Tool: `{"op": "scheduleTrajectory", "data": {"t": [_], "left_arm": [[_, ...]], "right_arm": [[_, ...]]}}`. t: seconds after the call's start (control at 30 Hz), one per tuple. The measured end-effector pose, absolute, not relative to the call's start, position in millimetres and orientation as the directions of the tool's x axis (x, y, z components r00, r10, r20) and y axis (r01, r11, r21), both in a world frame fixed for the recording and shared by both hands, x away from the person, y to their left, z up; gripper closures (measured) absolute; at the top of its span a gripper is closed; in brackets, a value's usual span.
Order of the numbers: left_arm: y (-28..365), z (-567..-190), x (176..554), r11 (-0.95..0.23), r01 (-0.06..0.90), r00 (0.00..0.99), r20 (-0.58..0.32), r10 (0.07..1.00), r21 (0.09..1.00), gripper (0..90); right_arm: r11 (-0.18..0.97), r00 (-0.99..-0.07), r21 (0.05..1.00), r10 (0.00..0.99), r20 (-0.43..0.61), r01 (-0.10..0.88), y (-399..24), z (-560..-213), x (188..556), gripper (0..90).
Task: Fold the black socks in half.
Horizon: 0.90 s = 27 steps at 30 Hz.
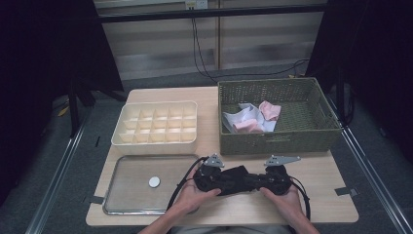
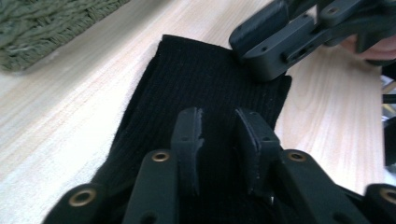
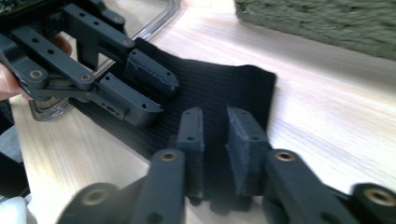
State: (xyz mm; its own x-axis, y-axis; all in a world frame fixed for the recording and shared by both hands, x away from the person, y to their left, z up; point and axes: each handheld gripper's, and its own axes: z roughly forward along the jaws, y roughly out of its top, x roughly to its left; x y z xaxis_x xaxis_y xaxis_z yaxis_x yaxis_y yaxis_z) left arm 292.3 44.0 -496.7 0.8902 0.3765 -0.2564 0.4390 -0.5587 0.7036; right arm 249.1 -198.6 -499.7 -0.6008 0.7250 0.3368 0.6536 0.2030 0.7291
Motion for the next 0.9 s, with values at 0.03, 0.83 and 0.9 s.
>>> {"op": "scheduleTrajectory", "data": {"t": [0.03, 0.83, 0.9], "left_arm": [[44.2, -496.8, 292.0, -0.558, 0.438, 0.89, -0.251, 0.381, 0.705, 72.1], [46.9, -499.6, 293.4, -0.552, 0.425, 0.895, -0.241, 0.376, 0.717, 82.8], [46.8, -499.5, 293.6, -0.553, 0.425, 0.895, -0.241, 0.376, 0.716, 83.1]], "right_arm": [[0.193, -0.588, 0.723, 0.732, 0.344, 0.663, -199.7, -498.6, 248.2, 69.7], [0.133, -0.527, 0.671, 0.735, 0.427, 0.729, -202.7, -509.5, 250.6, 72.0], [0.125, -0.527, 0.68, 0.736, 0.424, 0.723, -202.5, -508.1, 250.8, 74.8]]}}
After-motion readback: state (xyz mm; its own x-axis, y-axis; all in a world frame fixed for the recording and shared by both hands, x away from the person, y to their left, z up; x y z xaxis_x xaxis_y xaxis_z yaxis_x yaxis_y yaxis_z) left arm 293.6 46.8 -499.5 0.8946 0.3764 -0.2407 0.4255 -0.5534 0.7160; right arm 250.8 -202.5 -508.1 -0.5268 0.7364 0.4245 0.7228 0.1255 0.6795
